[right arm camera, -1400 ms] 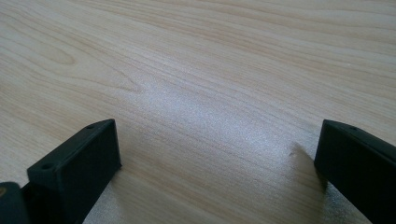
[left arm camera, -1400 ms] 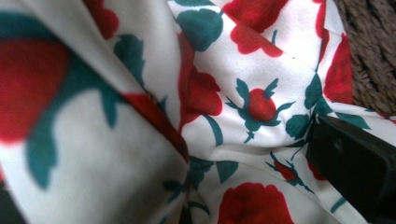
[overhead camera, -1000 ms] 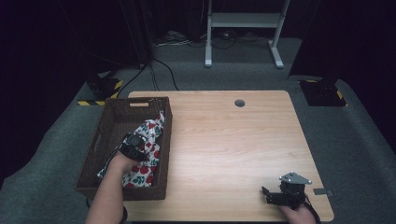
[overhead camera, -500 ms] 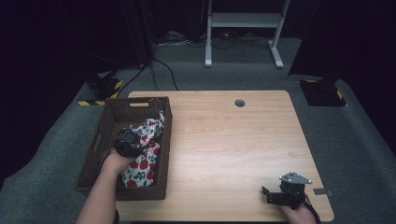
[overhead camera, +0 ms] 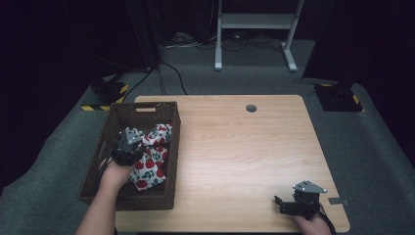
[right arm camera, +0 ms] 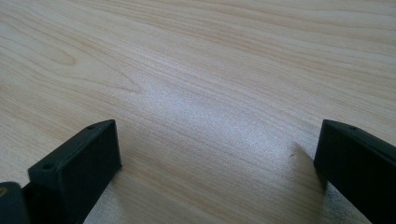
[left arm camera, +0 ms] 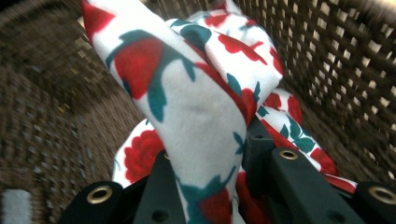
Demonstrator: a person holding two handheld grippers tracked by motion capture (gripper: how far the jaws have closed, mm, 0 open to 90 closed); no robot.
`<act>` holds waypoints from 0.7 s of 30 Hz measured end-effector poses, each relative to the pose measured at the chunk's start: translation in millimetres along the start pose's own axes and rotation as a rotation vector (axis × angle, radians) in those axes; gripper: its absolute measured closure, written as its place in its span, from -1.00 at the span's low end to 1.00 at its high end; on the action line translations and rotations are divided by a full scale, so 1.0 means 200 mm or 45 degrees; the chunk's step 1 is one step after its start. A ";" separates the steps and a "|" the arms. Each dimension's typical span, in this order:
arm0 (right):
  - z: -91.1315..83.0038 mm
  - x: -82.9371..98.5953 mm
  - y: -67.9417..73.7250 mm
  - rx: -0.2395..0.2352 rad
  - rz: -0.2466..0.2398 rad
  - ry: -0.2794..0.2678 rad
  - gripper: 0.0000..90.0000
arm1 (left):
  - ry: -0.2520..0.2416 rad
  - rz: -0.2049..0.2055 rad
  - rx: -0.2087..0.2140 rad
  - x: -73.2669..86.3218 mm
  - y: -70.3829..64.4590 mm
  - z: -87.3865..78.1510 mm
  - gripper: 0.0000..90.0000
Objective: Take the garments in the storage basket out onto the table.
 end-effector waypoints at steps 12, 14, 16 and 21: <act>0.00 0.00 0.00 0.001 0.000 0.000 -1.00 | -0.269 -0.029 -0.156 -0.04 0.00 -0.15 0.68; 0.00 0.00 0.00 0.000 0.000 0.000 -1.00 | -0.292 -0.035 -0.171 -0.03 0.00 -0.16 0.68; 0.00 0.00 0.00 0.000 0.001 0.000 -1.00 | -0.324 -0.064 -0.182 -0.02 0.01 -0.17 0.68; 0.00 0.00 0.00 0.000 0.002 -0.001 -1.00 | -0.398 -0.098 -0.225 0.00 0.01 -0.21 0.68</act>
Point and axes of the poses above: each handheld gripper's, and its own axes: z roughly forward along the jaws, x roughly out of its underside, y roughly to its left, the point moved 2 cm from there along z, roughly forward along the jaws, and after that the axes turned 8 degrees about z, right-handed, at the moved point
